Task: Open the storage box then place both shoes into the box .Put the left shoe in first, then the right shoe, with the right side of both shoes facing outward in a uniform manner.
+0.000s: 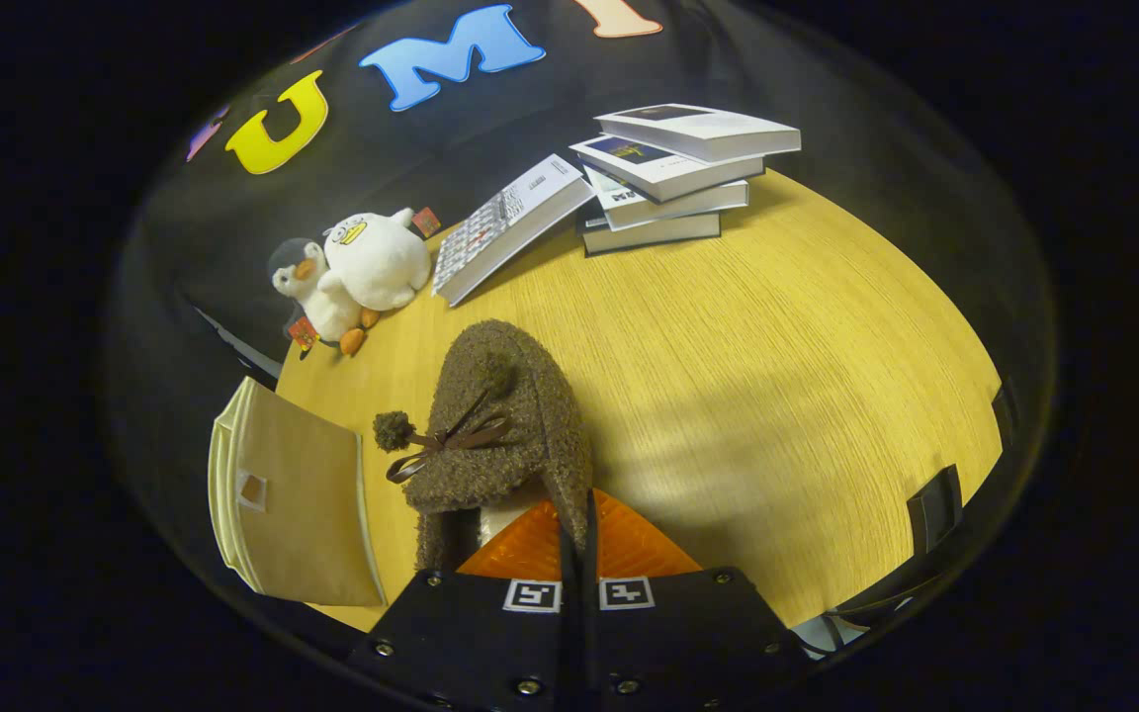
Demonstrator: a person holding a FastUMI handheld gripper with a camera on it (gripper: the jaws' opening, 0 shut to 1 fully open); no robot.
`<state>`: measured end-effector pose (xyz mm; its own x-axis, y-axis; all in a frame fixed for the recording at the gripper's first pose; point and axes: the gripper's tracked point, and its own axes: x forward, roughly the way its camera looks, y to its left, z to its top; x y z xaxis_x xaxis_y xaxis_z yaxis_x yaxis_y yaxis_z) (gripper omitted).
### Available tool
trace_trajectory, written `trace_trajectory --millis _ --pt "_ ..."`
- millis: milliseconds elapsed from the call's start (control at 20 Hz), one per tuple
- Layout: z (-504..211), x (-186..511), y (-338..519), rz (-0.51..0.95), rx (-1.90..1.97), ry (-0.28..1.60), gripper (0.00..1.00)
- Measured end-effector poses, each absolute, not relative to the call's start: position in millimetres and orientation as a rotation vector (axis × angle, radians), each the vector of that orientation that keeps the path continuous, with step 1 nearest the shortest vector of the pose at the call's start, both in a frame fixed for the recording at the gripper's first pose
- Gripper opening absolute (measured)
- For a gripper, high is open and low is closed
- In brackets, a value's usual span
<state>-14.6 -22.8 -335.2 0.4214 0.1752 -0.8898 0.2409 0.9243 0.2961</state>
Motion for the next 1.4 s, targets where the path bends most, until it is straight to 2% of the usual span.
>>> trace_trajectory --millis 550,1400 --pt "-257 19 73 0.075 0.472 1.056 0.0" --pt "-218 24 201 0.187 0.563 1.038 0.0"
